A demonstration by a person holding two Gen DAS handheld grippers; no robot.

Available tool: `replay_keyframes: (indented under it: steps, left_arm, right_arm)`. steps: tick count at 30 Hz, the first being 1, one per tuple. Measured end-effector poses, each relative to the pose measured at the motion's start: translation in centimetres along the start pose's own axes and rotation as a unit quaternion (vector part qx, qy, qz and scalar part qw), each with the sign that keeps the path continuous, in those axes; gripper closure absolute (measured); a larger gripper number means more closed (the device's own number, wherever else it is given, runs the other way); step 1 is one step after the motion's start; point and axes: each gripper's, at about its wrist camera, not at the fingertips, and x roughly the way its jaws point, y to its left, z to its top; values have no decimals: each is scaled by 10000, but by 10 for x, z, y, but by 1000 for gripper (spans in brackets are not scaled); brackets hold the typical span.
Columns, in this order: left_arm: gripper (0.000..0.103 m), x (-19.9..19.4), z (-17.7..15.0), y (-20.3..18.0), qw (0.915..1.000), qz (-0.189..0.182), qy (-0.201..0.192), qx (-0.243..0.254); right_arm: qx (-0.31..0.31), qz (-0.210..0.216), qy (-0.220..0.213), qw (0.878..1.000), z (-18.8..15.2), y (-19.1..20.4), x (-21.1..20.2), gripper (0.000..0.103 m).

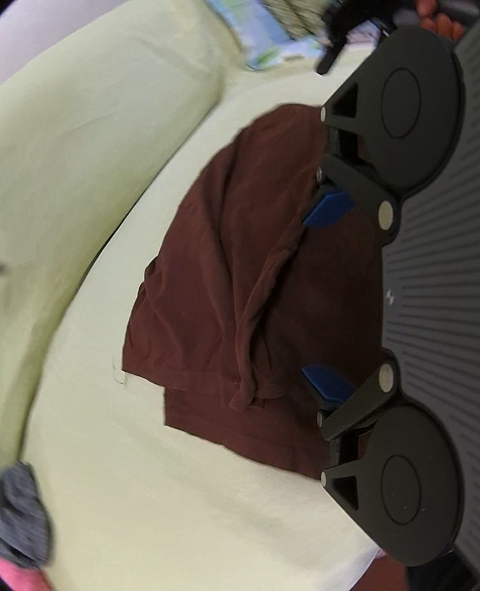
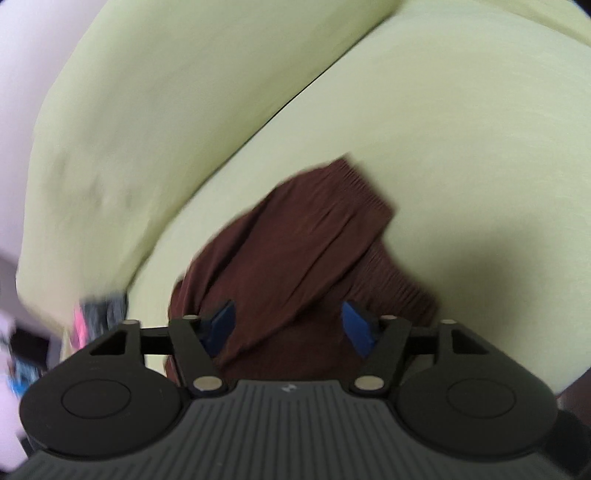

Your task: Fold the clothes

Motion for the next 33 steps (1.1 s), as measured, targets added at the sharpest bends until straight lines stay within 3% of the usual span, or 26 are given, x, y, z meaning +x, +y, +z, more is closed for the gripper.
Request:
replay_keyframes:
  steps: [4,9,12,15,18,19,22,27,32,33]
  left_arm:
    - [19,5,3,-4,9995,-205,-42,-218]
    - [19,11,-2,-3,9993,-126,25,-364]
    - [19,13,-5,1,9988,-98,54,-472]
    - [19,16,-9,2,9987,-32,83,-507]
    - [19,16,-10,2,9986,-84,60,-525]
    - [19,16,-10,2,9985,-109,48,-534]
    - [19,17,-10,4,9973,-243,-42,-695]
    - [19,18,-9,10,9912,-477,-281,-1204]
    - [20,16,-3,26,9822,-178,-610,-1769]
    - [21,17,-2,33,9762,-100,-713,-2046]
  right_arm:
    - [379,-158,-162,9990,21,-20,14,52]
    - [600,-249,-163,9978,31,-37,37,52]
    - [968,-29,-116,9952,31,-49,54,53]
    - [1248,308,-180,9915,29,-57,68,69]
    - [1086,347,-411,9926,28,-56,69,94]
    - [920,395,-543,9935,28,-53,65,96]
    - [335,493,-789,9951,27,-38,53,97]
    - [62,463,-769,9959,24,-33,50,97]
    - [152,418,-673,9967,23,-40,49,96]
    - [169,414,-659,9968,24,-40,51,96]
